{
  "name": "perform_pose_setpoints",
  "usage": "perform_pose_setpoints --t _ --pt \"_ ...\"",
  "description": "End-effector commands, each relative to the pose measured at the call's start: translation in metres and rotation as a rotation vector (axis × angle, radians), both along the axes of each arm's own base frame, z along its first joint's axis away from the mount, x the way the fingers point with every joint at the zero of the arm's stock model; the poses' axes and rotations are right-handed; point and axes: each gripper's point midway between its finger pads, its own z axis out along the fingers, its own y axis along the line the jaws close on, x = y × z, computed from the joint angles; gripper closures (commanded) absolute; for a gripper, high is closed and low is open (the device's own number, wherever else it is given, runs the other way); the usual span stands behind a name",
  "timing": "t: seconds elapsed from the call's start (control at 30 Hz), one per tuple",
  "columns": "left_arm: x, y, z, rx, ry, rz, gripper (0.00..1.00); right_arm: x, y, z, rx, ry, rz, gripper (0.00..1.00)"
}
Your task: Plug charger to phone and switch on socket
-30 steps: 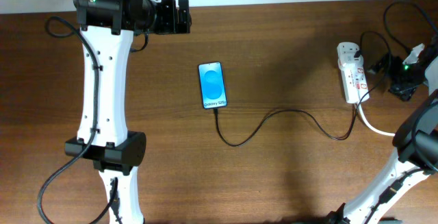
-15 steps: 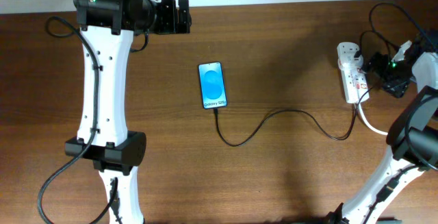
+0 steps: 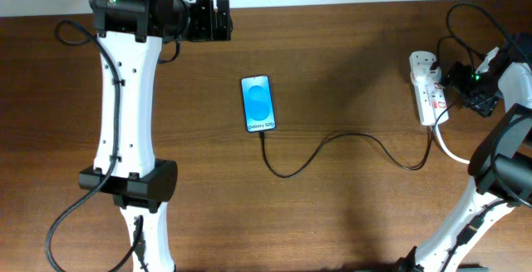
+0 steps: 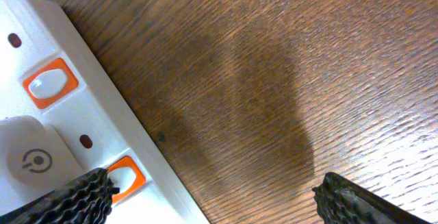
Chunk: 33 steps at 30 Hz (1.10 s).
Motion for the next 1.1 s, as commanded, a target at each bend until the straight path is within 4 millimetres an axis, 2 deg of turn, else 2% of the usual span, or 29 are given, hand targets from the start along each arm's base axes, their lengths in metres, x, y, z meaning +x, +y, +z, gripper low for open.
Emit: perform_pose_setpoints --t 0.0,0.13,0.33,0.67,0.8,0.93,1.07 --pt "0.003 0.001 -0.007 0.014 0.010 -0.003 0.01 -0.003 0.004 -0.013 -0.007 0.032 0.012 0.02" --pt "0.003 0.001 -0.007 0.014 0.010 -0.003 0.01 -0.004 0.004 -0.014 -0.004 0.037 0.012 0.01" --pt "0.003 0.001 -0.007 0.014 0.010 -0.003 0.01 -0.006 0.013 -0.030 0.016 0.071 0.026 0.01" --pt "0.003 0.001 -0.007 0.014 0.010 -0.003 0.01 -0.005 0.036 -0.031 0.043 0.097 0.072 0.01" --pt "0.003 0.001 -0.007 0.014 0.010 -0.003 0.01 -0.001 0.053 -0.031 0.093 0.079 0.118 0.01" --pt "0.003 0.001 -0.007 0.014 0.010 -0.003 0.01 -0.002 0.063 -0.041 0.117 0.099 0.137 0.01" --pt "0.003 0.001 -0.007 0.014 0.010 -0.003 0.01 -0.003 0.059 -0.049 0.114 0.108 0.128 0.01"
